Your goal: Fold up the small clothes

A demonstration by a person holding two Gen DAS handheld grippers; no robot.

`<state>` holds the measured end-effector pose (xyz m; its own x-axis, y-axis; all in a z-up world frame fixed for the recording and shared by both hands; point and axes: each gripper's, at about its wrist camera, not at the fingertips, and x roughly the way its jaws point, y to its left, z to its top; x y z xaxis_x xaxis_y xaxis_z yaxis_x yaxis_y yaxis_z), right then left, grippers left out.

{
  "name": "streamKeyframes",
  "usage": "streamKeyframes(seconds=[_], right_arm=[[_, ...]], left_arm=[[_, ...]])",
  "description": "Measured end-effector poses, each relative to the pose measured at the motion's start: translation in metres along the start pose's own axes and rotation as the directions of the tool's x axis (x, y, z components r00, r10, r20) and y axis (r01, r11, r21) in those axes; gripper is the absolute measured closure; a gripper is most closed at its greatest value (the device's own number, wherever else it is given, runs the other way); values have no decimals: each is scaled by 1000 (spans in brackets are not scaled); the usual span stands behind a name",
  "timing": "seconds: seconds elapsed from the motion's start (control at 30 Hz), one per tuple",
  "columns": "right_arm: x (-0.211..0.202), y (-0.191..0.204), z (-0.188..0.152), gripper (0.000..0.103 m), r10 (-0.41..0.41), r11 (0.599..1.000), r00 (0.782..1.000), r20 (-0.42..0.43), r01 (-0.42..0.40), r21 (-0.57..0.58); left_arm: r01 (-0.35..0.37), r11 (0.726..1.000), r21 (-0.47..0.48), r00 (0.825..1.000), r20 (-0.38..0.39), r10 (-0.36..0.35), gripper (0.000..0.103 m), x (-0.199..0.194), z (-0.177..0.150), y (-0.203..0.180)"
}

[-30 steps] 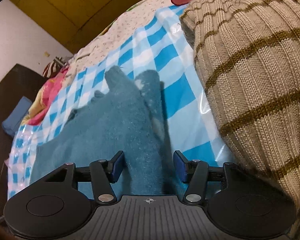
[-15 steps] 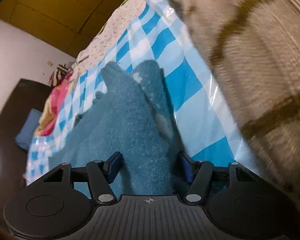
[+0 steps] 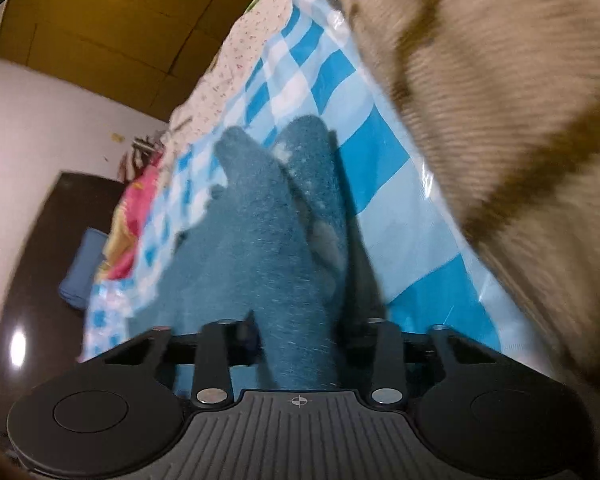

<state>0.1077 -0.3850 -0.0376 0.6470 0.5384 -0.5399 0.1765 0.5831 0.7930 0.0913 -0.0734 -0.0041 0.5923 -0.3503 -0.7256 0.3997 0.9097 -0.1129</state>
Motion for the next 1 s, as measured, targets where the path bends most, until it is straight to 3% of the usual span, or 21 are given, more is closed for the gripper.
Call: streamKeyframes(seconds=[0.23, 0.37, 0.57, 0.7, 0.83, 0.93, 1.0], right_arm=[[-25, 55, -11, 76, 10, 995, 1000, 20, -8, -99], [-27, 96, -16, 77, -3, 987, 1000, 15, 5, -159], [-3, 171, -32, 77, -92, 947, 996, -1, 87, -308], [21, 210, -49, 77, -140, 915, 990, 0, 130, -383], [45, 237, -64, 77, -185, 883, 983, 0, 166, -440], [58, 247, -73, 77, -209, 873, 978, -2, 186, -451], [66, 257, -79, 77, -217, 869, 976, -2, 193, -456]], left_arm=[[35, 997, -69, 996, 84, -29, 40, -23, 1, 24], [89, 990, -111, 995, 47, -85, 41, -7, -6, 39], [184, 966, -183, 982, 72, -173, 44, -6, -12, 58], [232, 934, -273, 973, 84, -217, 45, -26, -13, 88], [130, 964, -232, 979, 187, -87, 45, -73, -28, 113], [86, 959, -271, 987, 152, -45, 45, -70, -38, 135], [102, 943, -316, 991, 114, -69, 48, -55, -46, 145]])
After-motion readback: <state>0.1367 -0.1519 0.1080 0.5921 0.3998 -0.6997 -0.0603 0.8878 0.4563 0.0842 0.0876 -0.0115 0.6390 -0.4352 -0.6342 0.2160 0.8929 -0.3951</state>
